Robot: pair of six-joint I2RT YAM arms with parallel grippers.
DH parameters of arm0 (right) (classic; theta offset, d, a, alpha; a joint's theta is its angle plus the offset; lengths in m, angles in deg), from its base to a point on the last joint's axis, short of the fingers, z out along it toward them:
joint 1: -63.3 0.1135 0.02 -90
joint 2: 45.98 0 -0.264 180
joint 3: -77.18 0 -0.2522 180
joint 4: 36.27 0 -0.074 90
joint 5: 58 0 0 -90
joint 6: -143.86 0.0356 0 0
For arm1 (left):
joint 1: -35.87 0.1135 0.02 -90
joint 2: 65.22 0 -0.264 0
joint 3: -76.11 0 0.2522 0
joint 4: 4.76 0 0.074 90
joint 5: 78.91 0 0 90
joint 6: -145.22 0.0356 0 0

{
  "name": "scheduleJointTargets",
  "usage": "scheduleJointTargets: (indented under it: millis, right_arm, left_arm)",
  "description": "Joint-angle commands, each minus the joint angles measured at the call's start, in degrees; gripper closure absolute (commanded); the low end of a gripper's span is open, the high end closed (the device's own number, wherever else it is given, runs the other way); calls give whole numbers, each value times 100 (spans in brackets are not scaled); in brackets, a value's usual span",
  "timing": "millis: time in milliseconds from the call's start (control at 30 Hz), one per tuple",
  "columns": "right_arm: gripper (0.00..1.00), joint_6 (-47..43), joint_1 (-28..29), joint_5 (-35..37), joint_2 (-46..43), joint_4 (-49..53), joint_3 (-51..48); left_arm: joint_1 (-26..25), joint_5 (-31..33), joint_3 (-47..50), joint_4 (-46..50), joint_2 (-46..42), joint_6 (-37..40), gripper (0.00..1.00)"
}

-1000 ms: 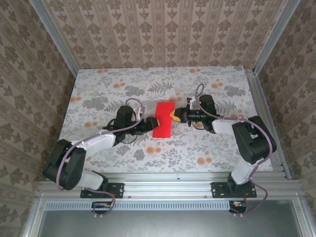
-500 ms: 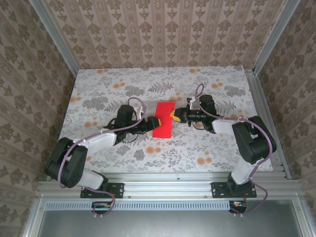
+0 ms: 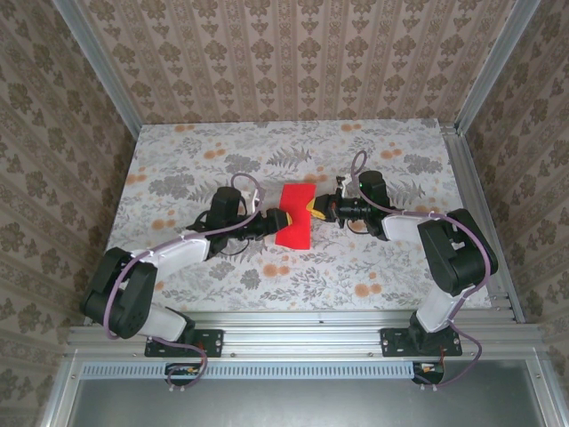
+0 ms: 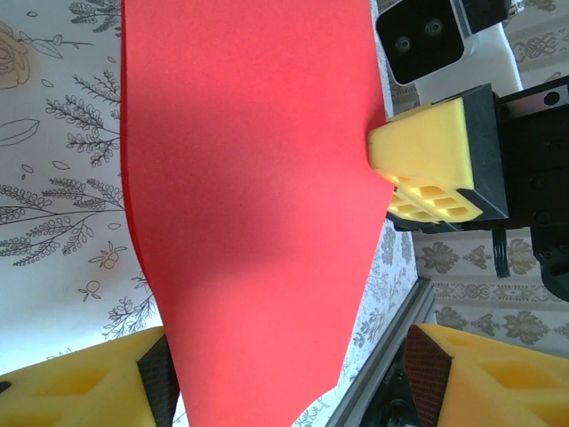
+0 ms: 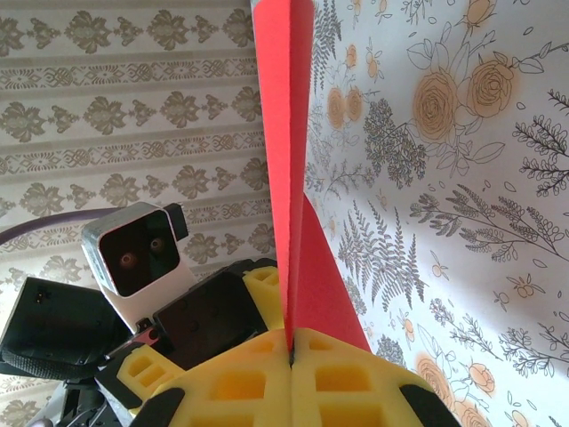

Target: Fold a paper plane with a square sheet of paper (pick it up from the middle)

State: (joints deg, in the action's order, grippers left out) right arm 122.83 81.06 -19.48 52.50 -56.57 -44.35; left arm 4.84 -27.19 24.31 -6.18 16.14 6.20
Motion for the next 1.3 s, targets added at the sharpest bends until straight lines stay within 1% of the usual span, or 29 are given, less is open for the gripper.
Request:
scheduleJointTargets:
  millis: [0, 267, 500, 1033, 1167, 1267]
  right_arm:
    - [99, -138, 4, -158, -20, 125, 29]
    - [99, -172, 65, -195, -30, 132, 82]
    - [99, -252, 53, -221, -67, 214, 104]
    - [99, -182, 55, -301, -328, 198, -8]
    - [99, -189, 55, -280, -322, 216, -32]
    - [99, -199, 68, -257, -294, 215, -32]
  left_arm:
    - [35, -244, -272, 57, 14, 226, 31]
    - [35, -452, -468, 154, 264, 327, 34]
    - [44, -445, -662, 710, 354, 676, 39]
    - [130, -233, -1031, 1674, 553, 1384, 54]
    - [132, -288, -1055, 1642, 552, 1376, 57]
    - [131, -423, -966, 1325, 520, 1158, 60]
